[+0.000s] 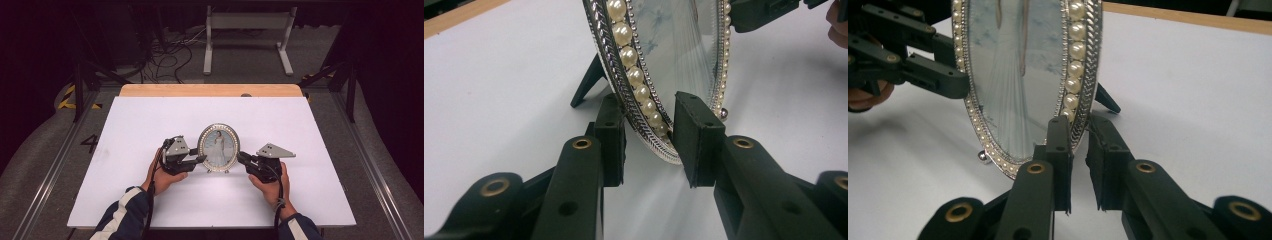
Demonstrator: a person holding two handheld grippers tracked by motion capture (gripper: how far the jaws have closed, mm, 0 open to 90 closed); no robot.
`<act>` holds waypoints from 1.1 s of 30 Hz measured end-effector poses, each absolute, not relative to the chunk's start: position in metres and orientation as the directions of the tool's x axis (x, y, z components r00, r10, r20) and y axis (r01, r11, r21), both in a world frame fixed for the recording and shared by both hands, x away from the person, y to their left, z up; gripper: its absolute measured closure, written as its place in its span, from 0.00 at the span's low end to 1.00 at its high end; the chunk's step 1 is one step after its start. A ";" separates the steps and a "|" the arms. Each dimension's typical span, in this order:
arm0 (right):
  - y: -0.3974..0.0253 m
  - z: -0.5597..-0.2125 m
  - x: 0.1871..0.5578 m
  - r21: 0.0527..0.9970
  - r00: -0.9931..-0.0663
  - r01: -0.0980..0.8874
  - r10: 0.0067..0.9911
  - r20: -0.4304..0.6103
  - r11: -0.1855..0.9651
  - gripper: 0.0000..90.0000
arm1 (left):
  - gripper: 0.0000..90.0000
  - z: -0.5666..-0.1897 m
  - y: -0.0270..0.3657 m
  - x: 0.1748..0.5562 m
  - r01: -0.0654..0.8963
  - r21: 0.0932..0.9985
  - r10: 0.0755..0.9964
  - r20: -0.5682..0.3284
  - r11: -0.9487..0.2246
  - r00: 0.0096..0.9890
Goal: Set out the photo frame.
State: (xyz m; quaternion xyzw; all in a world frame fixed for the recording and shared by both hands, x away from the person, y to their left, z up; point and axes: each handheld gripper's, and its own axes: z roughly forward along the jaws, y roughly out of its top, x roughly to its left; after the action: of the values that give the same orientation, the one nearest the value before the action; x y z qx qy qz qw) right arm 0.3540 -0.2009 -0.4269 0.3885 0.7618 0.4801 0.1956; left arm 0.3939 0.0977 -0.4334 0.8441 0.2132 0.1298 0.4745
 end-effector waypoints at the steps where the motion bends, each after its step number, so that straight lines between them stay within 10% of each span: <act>1: -0.200 -0.426 0.354 0.882 -0.624 0.398 0.779 0.058 0.254 0.89 | 0.73 -0.433 0.098 0.393 0.233 0.853 0.483 0.025 -0.467 0.876; 33: -0.198 -0.421 0.349 0.860 -0.668 0.347 0.743 -0.053 0.374 0.72 | 0.64 -0.433 0.106 0.378 0.214 0.836 0.507 0.087 -0.505 0.857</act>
State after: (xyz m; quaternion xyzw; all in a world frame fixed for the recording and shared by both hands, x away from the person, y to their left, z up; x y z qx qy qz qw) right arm 0.3494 -0.1981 -0.4207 0.3413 0.7982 0.4435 0.2229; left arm 0.3784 0.1061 -0.4333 0.8520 0.2117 0.1627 0.4504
